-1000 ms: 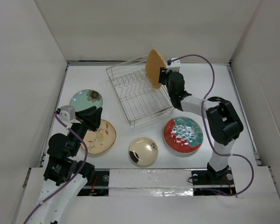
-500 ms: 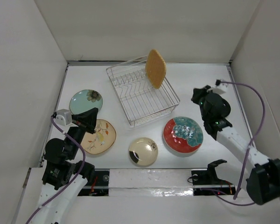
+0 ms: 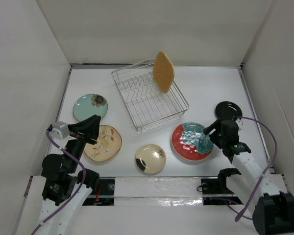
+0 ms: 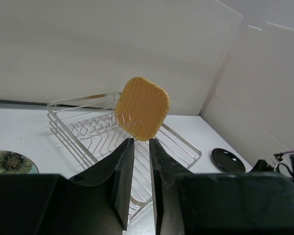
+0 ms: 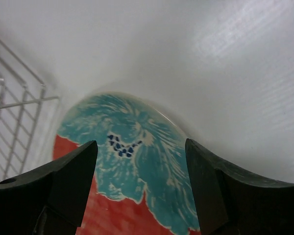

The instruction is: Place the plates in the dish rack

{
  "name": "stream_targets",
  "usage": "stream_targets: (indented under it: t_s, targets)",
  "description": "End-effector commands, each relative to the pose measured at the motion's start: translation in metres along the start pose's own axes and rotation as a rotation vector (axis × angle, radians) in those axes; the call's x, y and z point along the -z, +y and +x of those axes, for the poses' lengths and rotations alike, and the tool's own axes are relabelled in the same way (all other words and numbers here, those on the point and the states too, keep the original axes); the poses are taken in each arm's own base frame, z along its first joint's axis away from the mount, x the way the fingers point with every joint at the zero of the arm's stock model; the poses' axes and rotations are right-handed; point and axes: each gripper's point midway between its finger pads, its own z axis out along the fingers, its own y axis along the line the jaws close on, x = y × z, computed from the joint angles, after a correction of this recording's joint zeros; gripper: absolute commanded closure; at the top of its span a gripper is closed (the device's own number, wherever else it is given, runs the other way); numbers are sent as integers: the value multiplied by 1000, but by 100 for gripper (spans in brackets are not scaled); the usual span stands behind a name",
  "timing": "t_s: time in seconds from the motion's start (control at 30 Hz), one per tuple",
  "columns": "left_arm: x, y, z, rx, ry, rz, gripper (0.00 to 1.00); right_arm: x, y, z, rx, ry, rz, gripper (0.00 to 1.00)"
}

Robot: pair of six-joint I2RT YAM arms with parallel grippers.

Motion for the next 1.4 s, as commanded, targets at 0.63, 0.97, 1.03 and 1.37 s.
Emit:
stream_targets:
  t_s: [0.63, 0.97, 1.03, 1.37]
  targets:
    - [11, -10, -29, 5, -107, 38, 83, -2, -19, -65, -66, -161, 160, 28]
    - [9, -10, -27, 2, -99, 35, 83, -55, -91, -133, -357, -292, 222, 35]
    - [9, -9, -26, 0, -97, 33, 83, -68, -106, -136, -413, -275, 241, 37]
    - [7, -9, -25, 0, -90, 34, 83, -81, -109, -147, -478, -253, 211, 49]
